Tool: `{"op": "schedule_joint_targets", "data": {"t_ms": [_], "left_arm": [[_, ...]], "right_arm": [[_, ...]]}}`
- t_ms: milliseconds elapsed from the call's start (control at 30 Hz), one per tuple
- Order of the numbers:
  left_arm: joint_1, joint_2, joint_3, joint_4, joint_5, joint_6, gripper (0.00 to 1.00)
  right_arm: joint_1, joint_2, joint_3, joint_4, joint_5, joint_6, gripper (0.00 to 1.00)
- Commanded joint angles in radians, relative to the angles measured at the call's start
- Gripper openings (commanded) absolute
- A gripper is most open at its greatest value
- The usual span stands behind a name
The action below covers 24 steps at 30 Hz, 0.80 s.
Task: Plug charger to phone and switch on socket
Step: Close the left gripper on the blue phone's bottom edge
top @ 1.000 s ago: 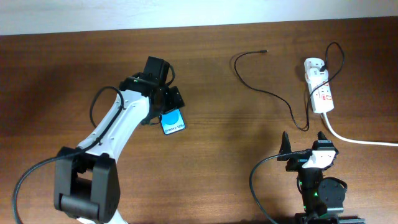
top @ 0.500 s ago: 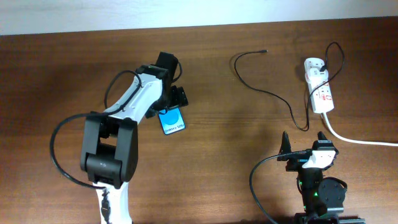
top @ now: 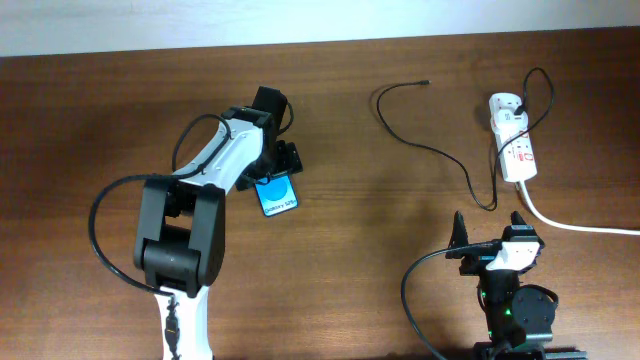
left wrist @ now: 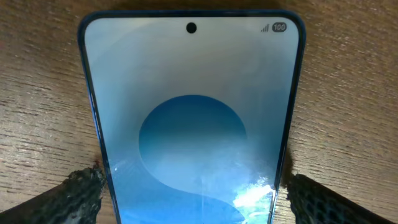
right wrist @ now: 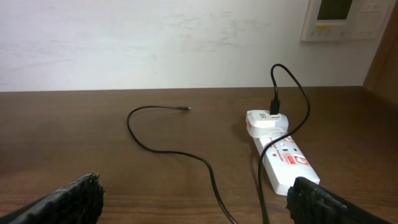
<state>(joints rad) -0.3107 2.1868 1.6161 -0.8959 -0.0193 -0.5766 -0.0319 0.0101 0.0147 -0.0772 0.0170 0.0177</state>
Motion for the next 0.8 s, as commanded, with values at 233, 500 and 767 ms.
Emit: {"op": "schedule_joint_targets", "data": {"t_ms": [233,500,767], "left_arm": [[0.001,0.033,0.002,-0.065,0.025,-0.013,0.94],[0.0,0.033,0.002,-0.086,0.031,-0.013,0.94],[0.0,0.033,0.002,-0.067,0.076,-0.013,0.71]], "right_arm": [[0.0,-0.006,-0.009,-0.003,-0.003,-0.006,0.98],[0.0,-0.006,-0.009,-0.003,-0.003,-0.006,0.98],[0.0,-0.006,-0.009,-0.003,-0.003,-0.006,0.98]]}}
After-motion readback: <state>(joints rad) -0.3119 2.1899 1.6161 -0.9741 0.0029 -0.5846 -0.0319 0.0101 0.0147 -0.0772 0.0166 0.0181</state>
